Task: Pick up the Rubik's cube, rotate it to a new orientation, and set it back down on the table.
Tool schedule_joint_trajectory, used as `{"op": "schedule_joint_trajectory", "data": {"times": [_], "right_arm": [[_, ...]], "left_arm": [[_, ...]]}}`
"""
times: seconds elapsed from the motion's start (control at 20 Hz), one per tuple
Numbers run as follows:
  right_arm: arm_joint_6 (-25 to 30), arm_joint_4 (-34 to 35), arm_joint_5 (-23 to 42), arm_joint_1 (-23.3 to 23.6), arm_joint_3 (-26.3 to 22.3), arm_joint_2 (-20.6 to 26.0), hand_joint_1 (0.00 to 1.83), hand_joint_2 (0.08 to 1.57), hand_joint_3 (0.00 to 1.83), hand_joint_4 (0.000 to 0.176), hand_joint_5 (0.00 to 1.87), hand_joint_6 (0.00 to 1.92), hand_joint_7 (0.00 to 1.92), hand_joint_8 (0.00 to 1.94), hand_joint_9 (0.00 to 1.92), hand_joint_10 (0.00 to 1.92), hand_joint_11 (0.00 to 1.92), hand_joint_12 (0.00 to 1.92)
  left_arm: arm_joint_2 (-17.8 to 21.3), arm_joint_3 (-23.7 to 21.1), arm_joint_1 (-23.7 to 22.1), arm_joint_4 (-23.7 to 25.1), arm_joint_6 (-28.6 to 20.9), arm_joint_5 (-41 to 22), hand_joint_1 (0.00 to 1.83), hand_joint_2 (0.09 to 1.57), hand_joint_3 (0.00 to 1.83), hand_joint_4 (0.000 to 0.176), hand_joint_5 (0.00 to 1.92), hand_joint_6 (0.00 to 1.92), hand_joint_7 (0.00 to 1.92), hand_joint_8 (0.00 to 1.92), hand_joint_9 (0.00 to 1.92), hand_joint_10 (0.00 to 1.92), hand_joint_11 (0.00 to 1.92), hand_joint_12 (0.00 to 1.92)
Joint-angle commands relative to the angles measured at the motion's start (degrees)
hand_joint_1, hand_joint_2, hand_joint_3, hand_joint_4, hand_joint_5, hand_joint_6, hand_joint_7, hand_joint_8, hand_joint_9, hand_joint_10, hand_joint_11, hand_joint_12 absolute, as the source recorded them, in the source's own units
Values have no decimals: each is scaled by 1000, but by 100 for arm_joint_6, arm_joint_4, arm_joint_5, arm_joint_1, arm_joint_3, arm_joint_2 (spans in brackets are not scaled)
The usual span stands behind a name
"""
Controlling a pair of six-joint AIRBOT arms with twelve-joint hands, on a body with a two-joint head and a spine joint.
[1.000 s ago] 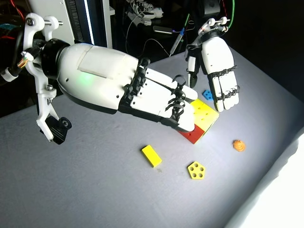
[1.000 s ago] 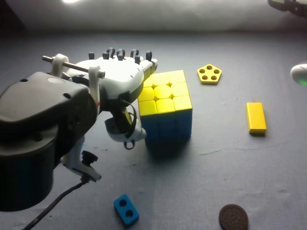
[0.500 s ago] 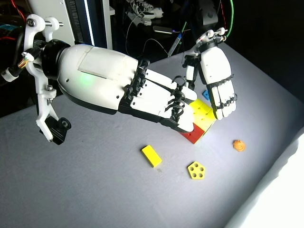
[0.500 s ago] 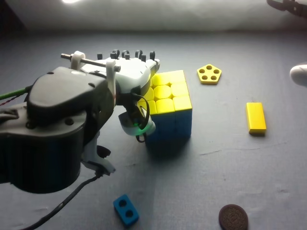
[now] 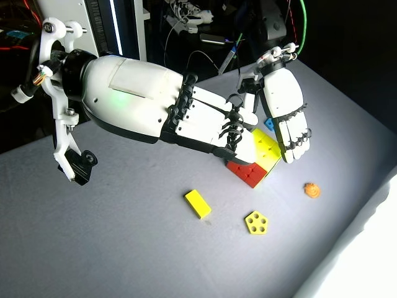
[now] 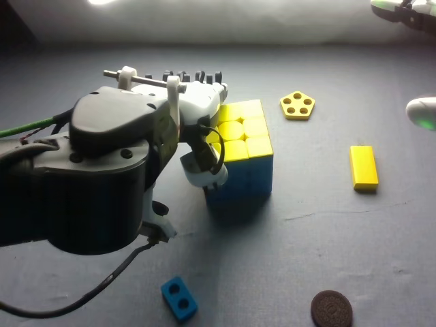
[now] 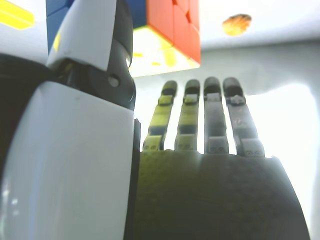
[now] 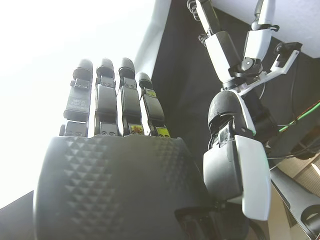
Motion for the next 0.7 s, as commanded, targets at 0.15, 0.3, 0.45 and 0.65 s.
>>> {"op": "schedule_joint_trajectory", "data": {"times": [0.15,0.3,0.45,0.65], "right_arm": [[-17,65,697,31,-2,34,62,1241,0,0,48,9,165,4,121,8,0,122],[-17,65,701,31,-3,23,65,1242,0,0,46,5,159,1,122,6,0,82],[-17,65,703,31,-8,14,98,1231,0,0,55,5,143,1,119,3,0,97],[-17,65,703,22,-10,11,90,1232,0,0,49,9,105,9,100,11,21,15]], "left_arm": [[-116,141,-52,339,24,-124,1003,1100,0,0,0,0,0,0,0,0,0,0],[-213,230,-33,337,24,-124,965,1067,0,0,0,0,0,0,0,0,0,0],[-294,303,3,323,24,-136,972,1015,0,0,0,0,0,0,0,0,0,0],[-374,388,47,316,24,-149,945,990,0,0,0,0,0,0,0,0,0,0]]}}
